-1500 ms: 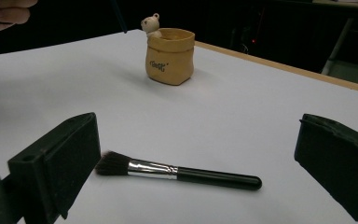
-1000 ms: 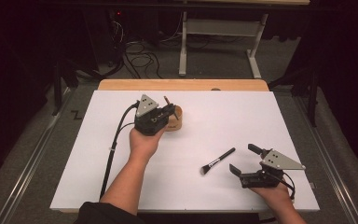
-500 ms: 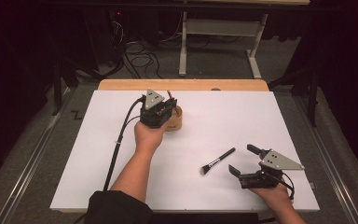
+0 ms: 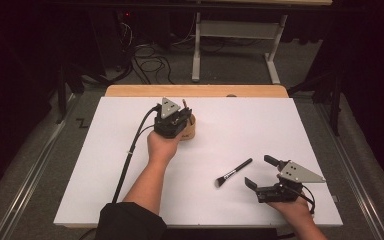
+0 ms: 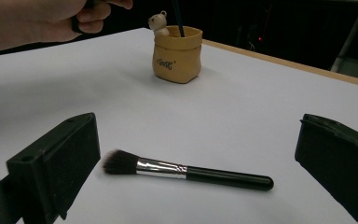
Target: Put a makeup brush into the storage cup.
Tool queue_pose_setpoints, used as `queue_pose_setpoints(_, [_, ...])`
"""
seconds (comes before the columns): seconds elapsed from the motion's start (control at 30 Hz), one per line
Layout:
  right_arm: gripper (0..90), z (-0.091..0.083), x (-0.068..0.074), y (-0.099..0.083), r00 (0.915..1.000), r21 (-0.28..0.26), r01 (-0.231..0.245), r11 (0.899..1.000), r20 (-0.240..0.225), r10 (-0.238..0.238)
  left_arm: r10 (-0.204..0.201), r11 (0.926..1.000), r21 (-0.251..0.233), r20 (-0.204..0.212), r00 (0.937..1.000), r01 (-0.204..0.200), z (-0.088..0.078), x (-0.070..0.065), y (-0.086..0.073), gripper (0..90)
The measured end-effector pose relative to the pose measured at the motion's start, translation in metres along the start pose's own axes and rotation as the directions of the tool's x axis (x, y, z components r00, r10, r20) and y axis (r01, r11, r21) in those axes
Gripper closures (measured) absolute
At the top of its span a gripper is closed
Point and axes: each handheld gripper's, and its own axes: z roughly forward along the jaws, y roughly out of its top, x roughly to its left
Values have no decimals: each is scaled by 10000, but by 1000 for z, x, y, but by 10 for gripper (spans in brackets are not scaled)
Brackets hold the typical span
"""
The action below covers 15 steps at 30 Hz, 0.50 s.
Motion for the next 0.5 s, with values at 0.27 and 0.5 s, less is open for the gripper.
queue_pose_setpoints(0.27, [4, -1, 0, 0, 10000, 9, -93, 10000, 19, 93, -45, 10000, -33, 236, 9997, 46, 2, -1, -1, 797])
queue_pose_setpoints(0.5, [4, -1, 0, 0, 10000, -29, -9, 10000, 8, 9, -459, 9985, 319, 373, 9982, 447, -1, 2, 0, 338])
